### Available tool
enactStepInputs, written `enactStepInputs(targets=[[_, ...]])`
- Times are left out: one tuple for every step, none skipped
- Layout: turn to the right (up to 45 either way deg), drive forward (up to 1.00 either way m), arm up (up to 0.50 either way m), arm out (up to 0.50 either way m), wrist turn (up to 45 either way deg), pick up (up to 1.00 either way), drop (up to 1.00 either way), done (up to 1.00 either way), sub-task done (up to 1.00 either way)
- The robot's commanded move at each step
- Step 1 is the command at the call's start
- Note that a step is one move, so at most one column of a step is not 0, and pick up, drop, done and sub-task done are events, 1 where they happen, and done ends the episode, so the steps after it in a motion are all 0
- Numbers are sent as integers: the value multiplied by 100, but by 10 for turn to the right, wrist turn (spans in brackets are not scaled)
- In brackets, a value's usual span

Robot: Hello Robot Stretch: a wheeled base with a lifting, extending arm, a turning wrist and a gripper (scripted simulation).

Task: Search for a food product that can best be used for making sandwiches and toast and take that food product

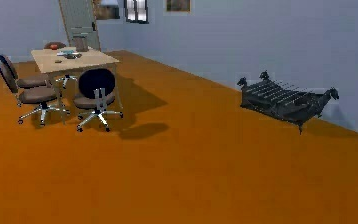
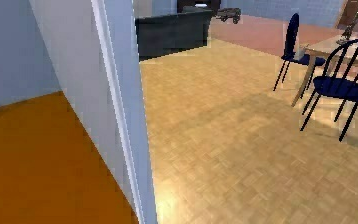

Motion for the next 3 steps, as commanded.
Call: enactStepInputs(targets=[[60, 0, 0, 0, 0, 0, 0, 0, 0], [0, 45, 0, 0, 0, 0, 0, 0, 0], [450, 0, 0, 0, 0, 0, 0, 0, 0]])
